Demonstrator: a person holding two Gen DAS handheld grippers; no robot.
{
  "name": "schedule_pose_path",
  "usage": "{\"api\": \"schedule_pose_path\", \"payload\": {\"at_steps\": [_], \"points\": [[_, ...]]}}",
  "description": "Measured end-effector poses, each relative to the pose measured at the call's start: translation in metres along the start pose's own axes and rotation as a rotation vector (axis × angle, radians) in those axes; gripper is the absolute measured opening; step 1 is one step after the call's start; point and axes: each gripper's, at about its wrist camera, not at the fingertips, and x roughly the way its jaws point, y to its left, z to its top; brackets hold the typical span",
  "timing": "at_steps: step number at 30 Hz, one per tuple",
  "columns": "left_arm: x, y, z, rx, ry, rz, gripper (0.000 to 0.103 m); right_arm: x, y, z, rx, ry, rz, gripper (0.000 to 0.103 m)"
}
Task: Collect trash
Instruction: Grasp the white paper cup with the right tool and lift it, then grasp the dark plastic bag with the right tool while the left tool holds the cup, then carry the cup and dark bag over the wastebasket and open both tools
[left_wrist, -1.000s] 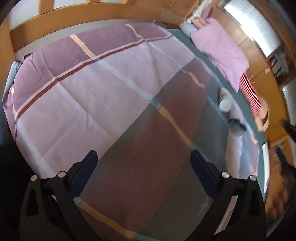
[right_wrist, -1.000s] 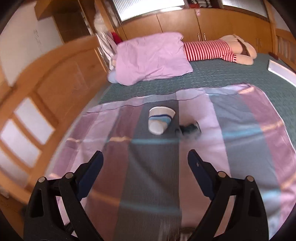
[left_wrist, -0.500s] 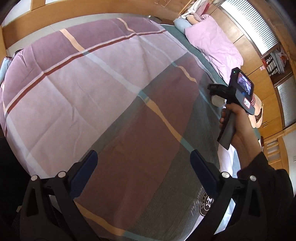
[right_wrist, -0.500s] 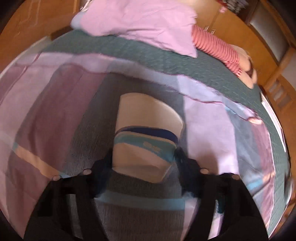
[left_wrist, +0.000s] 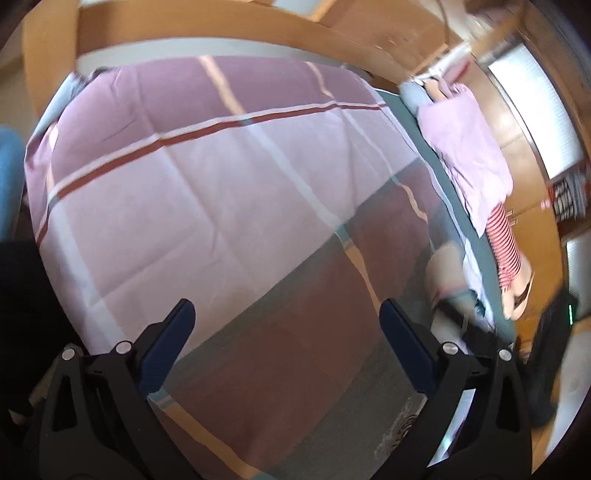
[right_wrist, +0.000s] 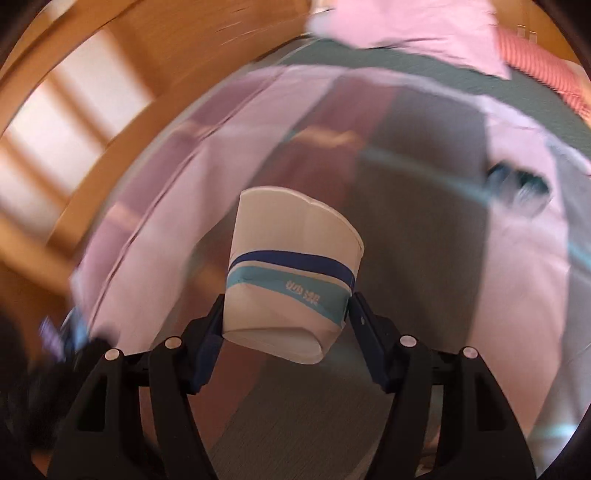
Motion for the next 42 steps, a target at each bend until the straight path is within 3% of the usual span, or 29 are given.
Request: {"api": "schedule_pose_path", "payload": {"at_steps": [3, 5, 7, 9, 11, 13, 17, 18, 19, 22, 29, 36, 39, 42], "points": [[0.006, 0.0, -0.001, 0.009, 0.028, 0.004, 0.099, -0.011, 0.013, -0.018, -0.034, 0.024, 0.075, 0.079], [0.01, -0.001, -0.001, 0.018, 0.047, 0.004, 0.099, -0.03, 0.002, -0.012, -0.029, -0.042, 0.099, 0.082], [0.011, 0.0, -0.002, 0.01, 0.055, -0.001, 0.099, -0.05, -0.026, 0.005, 0.056, -0.155, 0.057, 0.086], [0.013, 0.0, -0.004, 0.004, 0.066, -0.008, 0.099, -0.061, -0.064, 0.033, 0.18, -0.274, -0.146, 0.087], [0.017, -0.002, -0.007, 0.013, 0.094, -0.019, 0.099, -0.055, -0.091, 0.059, 0.229, -0.308, -0.339, 0.087], [0.022, -0.006, -0.009, 0.024, 0.121, -0.035, 0.099, -0.034, -0.123, 0.083, 0.291, -0.279, -0.47, 0.087], [0.033, -0.018, -0.014, 0.066, 0.185, -0.079, 0.099, 0.008, -0.165, 0.103, 0.391, -0.197, -0.623, 0.087], [0.034, -0.021, -0.016, 0.081, 0.192, -0.086, 0.099, 0.017, -0.171, 0.103, 0.397, -0.167, -0.631, 0.082], [0.035, -0.026, -0.017, 0.099, 0.196, -0.095, 0.099, 0.024, -0.172, 0.102, 0.393, -0.148, -0.612, 0.061], [0.035, -0.033, -0.02, 0.123, 0.197, -0.121, 0.099, 0.027, -0.162, 0.095, 0.357, -0.162, -0.595, 0.051], [0.037, -0.049, -0.027, 0.185, 0.207, -0.142, 0.099, -0.008, -0.113, 0.05, 0.297, -0.161, -0.378, 0.05], [0.04, -0.094, -0.042, 0.401, 0.172, -0.101, 0.099, -0.096, -0.078, -0.019, 0.297, -0.182, -0.31, 0.05], [0.043, -0.112, -0.042, 0.467, 0.121, -0.039, 0.099, -0.126, -0.063, -0.057, 0.282, -0.174, -0.324, 0.05], [0.063, -0.134, -0.043, 0.566, 0.141, 0.048, 0.099, -0.147, -0.064, -0.087, 0.316, -0.172, -0.349, 0.05]]}}
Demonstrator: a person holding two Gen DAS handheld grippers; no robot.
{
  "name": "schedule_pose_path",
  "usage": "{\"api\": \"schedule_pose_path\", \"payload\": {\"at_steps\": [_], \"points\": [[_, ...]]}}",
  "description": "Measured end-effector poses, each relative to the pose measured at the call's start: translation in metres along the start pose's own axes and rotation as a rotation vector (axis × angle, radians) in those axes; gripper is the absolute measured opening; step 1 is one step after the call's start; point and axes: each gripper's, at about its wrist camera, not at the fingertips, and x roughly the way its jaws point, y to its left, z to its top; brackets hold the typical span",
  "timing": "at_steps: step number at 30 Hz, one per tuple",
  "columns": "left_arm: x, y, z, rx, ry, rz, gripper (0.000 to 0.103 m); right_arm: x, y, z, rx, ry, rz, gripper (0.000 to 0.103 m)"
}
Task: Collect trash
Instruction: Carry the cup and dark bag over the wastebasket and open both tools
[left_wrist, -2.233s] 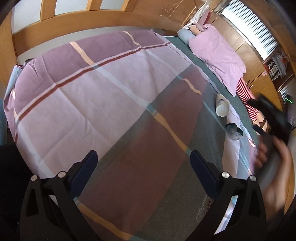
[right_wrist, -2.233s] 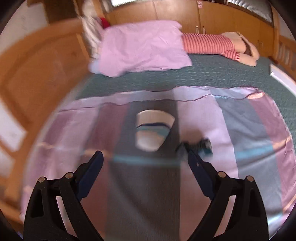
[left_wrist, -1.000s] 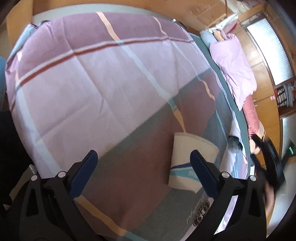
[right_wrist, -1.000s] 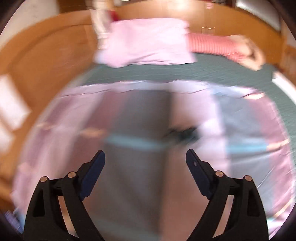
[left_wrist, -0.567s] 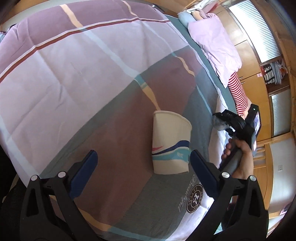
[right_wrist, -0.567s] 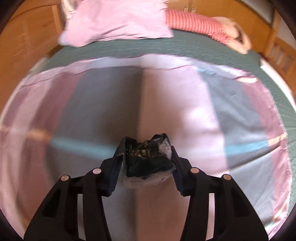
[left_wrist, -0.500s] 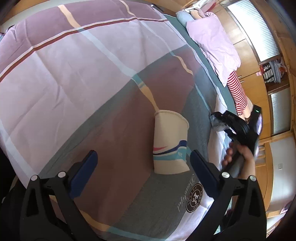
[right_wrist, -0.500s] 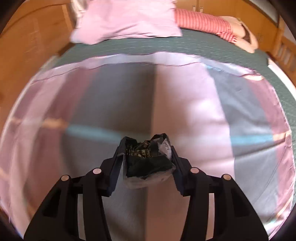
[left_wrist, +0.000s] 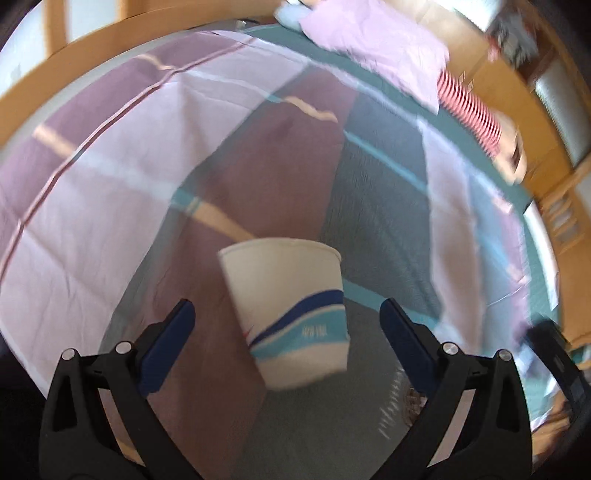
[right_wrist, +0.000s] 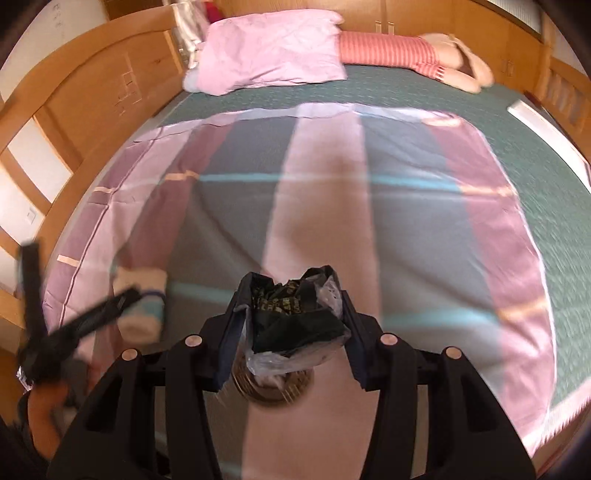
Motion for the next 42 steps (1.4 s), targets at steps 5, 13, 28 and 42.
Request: {"api": "schedule_pose_path", "payload": {"at_steps": [5, 13, 28, 42], "points": [[0.023, -0.023, -0.004, 0.175, 0.028, 0.13, 0.099, -0.023, -0.017, -0.035, 0.063, -0.011, 0.001, 0.05], [0.035, -0.021, -0.015, 0.251, 0.026, 0.131, 0.078, -0.032, -0.002, -0.054, 0.072, -0.041, 0.026, 0.05], [-0.086, 0.007, -0.074, 0.191, -0.257, -0.027, 0.078, -0.101, 0.0, -0.096, 0.027, -0.222, 0.009, 0.05], [-0.214, -0.016, -0.168, 0.281, -0.379, -0.253, 0.078, -0.209, -0.018, -0.186, 0.1, -0.364, -0.02, 0.05]]}}
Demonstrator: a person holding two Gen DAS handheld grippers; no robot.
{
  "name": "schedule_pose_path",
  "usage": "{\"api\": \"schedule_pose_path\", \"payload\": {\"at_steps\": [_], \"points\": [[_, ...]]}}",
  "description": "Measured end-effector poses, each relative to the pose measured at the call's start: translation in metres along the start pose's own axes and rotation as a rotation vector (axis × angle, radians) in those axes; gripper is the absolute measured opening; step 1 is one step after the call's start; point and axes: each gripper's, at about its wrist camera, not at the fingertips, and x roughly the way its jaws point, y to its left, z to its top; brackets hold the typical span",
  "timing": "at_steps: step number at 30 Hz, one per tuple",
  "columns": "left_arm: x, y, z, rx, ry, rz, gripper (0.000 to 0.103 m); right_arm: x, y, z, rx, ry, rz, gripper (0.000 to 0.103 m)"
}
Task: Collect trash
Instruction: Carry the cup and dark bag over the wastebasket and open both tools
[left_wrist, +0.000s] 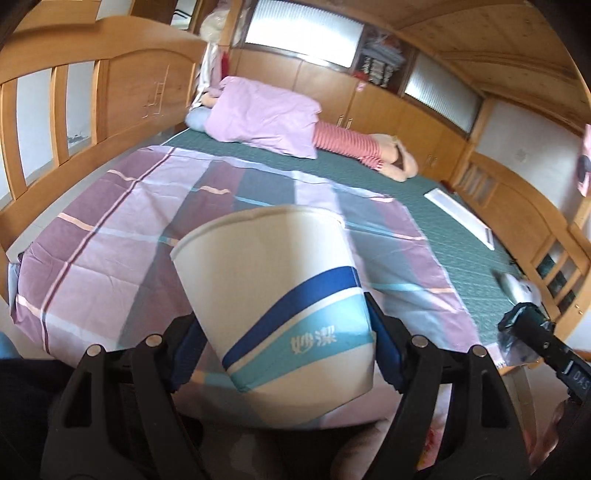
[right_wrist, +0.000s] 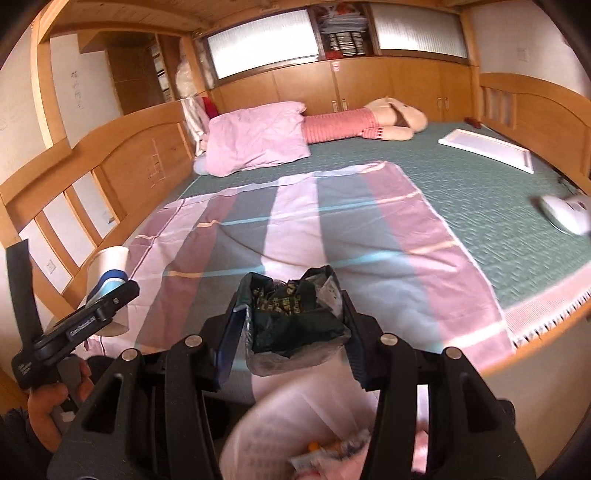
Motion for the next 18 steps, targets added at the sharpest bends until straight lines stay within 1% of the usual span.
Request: {"api": "schedule_pose_path", "payload": {"at_steps": [4, 8, 10, 11, 13, 14, 16, 17, 18], "points": [[-0.018, -0.026, -0.025, 0.07, 0.009, -0.051, 0.078, -0.017, -0.016, -0.023, 0.046, 0.013, -0.023, 0.05], [-0.032, -0.043, -0.041, 0.124, 0.008, -0.088, 0.078, -0.019, -0.028, -0.05, 0.059, 0.085, -0.054, 0.051], [-0.036, -0.047, -0.046, 0.135, 0.005, -0.098, 0.078, -0.016, -0.03, -0.064, 0.063, 0.142, -0.049, 0.055], [-0.038, -0.05, -0.049, 0.142, 0.001, -0.101, 0.078, -0.014, -0.032, -0.071, 0.075, 0.167, -0.045, 0.059], [-0.041, -0.054, -0.057, 0.158, -0.006, -0.096, 0.078, -0.013, -0.037, -0.083, 0.124, 0.195, -0.033, 0.07], [-0.042, -0.058, -0.061, 0.173, -0.006, -0.095, 0.078, -0.016, -0.043, -0.087, 0.152, 0.197, -0.035, 0.071], [-0.04, -0.062, -0.069, 0.184, 0.018, -0.11, 0.078, -0.026, -0.055, -0.088, 0.225, 0.172, -0.052, 0.073], [-0.038, -0.062, -0.072, 0.176, 0.033, -0.123, 0.078, -0.032, -0.059, -0.085, 0.25, 0.154, -0.055, 0.073], [-0.038, -0.063, -0.073, 0.169, 0.046, -0.141, 0.078, -0.043, -0.065, -0.082, 0.271, 0.114, -0.057, 0.074]]}}
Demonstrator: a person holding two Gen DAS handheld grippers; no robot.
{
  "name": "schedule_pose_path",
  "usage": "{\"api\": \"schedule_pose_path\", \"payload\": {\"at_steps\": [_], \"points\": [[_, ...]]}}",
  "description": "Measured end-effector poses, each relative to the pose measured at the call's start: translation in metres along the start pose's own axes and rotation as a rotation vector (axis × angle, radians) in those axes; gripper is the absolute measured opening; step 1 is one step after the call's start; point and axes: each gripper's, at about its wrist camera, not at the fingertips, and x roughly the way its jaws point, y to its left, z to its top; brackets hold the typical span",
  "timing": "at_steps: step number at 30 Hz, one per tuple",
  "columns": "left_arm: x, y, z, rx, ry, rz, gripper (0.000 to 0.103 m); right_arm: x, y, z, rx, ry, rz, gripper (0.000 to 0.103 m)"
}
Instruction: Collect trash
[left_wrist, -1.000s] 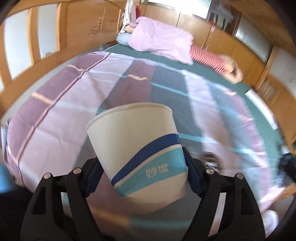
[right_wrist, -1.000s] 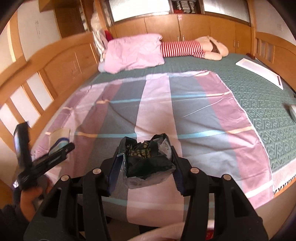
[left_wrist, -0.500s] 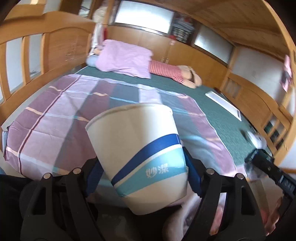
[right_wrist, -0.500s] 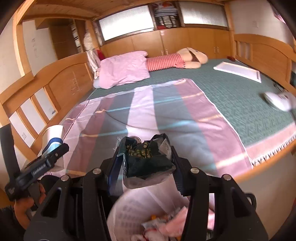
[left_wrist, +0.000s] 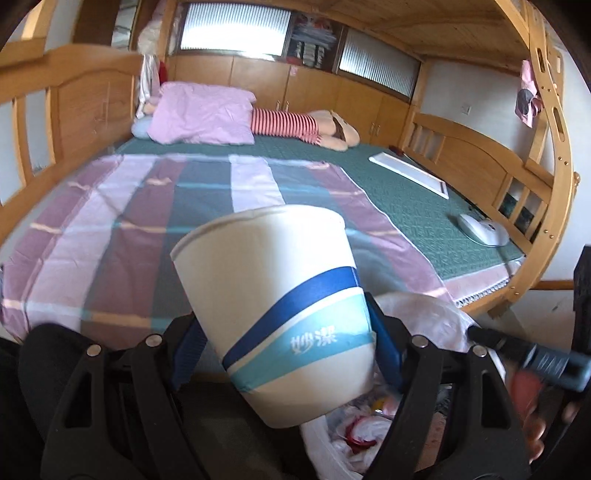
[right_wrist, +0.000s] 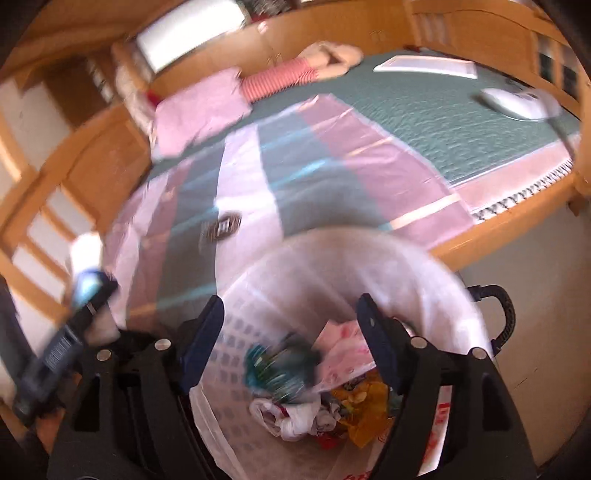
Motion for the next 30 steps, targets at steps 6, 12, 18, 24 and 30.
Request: {"api": "schedule_pose_path", "payload": {"at_steps": [6, 12, 18, 24, 30], "points": [[0.017, -0.028, -0.012, 0.044, 0.104, -0.244, 0.078, -0.058, -0.016, 0.01, 0.023, -0.259, -0.062, 0.089], [0.021, -0.071, -0.037, 0.202, 0.179, -0.362, 0.095, -0.066, -0.014, 0.008, -0.019, -0.322, -0.097, 0.095], [-0.011, -0.065, -0.029, 0.264, -0.006, 0.015, 0.099, -0.064, -0.002, 0.0, -0.113, -0.336, -0.139, 0.099], [-0.069, -0.038, -0.011, 0.149, -0.24, 0.162, 0.099, -0.062, 0.018, -0.008, -0.208, -0.354, -0.136, 0.1], [-0.102, -0.029, -0.005, 0.105, -0.36, 0.233, 0.1, -0.073, 0.038, -0.014, -0.282, -0.437, -0.146, 0.1]]}}
